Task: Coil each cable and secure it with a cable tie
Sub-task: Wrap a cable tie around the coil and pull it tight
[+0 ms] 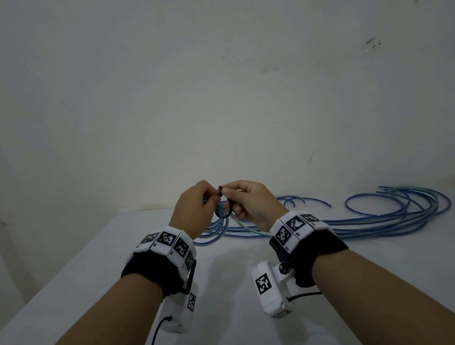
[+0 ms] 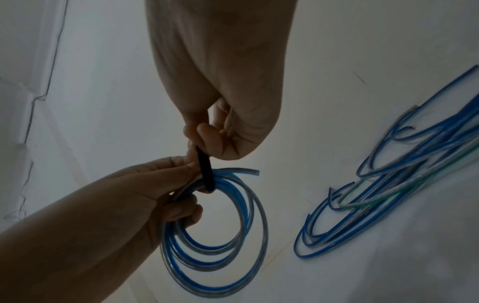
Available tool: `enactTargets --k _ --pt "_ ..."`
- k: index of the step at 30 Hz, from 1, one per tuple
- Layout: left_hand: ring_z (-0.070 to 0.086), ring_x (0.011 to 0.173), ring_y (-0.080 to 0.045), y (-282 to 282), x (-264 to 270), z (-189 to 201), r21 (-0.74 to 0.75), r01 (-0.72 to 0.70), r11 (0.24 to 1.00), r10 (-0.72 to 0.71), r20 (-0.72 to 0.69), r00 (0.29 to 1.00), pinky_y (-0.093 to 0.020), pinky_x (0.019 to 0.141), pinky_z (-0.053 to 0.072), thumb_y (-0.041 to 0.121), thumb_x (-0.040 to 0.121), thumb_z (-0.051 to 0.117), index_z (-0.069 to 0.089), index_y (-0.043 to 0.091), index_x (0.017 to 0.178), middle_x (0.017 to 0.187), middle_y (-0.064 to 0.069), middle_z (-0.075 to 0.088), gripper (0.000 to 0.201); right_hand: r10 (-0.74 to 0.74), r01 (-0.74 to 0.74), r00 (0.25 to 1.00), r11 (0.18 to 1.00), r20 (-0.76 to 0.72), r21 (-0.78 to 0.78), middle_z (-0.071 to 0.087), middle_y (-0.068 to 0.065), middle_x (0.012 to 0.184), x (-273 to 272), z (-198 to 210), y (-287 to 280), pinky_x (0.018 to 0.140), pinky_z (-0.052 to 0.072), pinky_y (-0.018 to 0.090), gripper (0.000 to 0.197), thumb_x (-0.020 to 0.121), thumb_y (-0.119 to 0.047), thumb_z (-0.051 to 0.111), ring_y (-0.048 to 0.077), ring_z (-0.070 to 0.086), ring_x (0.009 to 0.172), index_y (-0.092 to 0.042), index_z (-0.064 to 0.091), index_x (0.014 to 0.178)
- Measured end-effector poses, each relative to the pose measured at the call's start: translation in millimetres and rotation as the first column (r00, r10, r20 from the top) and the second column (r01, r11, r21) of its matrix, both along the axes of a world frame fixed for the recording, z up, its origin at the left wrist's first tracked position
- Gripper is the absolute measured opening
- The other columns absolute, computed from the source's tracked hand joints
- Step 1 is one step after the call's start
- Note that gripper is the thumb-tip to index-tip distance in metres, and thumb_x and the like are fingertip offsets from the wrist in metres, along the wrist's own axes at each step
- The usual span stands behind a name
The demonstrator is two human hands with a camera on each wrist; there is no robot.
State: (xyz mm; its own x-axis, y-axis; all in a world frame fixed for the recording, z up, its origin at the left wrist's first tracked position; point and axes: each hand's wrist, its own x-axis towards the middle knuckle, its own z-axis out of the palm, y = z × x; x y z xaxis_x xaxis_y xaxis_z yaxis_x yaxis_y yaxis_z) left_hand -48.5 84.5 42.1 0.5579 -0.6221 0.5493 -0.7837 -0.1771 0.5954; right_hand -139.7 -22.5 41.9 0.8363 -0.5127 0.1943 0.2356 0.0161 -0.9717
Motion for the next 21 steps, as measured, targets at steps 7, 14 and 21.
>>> enactTargets --k 7,14,21 --pt "0.059 0.083 -0.021 -0.4 -0.1 1.0 -0.022 0.026 0.999 -0.027 -0.048 0.998 -0.032 0.08 0.048 0.009 0.092 0.052 0.057 0.01 0.09 0.088 -0.004 0.062 0.005 0.036 -0.031 0.999 0.995 -0.041 0.099 0.051 0.004 0.066 2.6 9.6 1.6 0.038 0.034 0.017 0.014 0.093 -0.005 0.054 0.01 0.039 0.044 -0.012 0.051 0.081" --pt "0.063 0.076 -0.022 8.8 -0.3 -2.4 -0.046 0.111 0.993 -0.111 0.008 0.994 -0.03 0.072 0.051 0.004 0.09 0.053 0.057 0.011 0.085 0.086 -0.005 0.064 0.009 -0.107 0.113 0.992 0.99 -0.071 0.088 0.052 0.006 0.069 14.9 15.2 6.4 0.038 0.033 0.018 0.022 0.093 -0.001 0.049 0.011 0.041 0.044 -0.012 0.046 0.074" --pt "0.061 0.074 -0.014 17.4 5.0 0.9 -0.069 0.152 0.986 -0.15 0.035 0.988 -0.018 0.069 0.049 0.003 0.091 0.052 0.056 0.016 0.085 0.082 0.005 0.061 0.015 -0.149 0.154 0.986 0.986 -0.079 0.067 0.051 0.009 0.064 26.2 20.9 10.7 0.041 0.036 0.02 0.025 0.096 -0.011 0.049 0.014 0.041 0.048 -0.006 0.052 0.071"
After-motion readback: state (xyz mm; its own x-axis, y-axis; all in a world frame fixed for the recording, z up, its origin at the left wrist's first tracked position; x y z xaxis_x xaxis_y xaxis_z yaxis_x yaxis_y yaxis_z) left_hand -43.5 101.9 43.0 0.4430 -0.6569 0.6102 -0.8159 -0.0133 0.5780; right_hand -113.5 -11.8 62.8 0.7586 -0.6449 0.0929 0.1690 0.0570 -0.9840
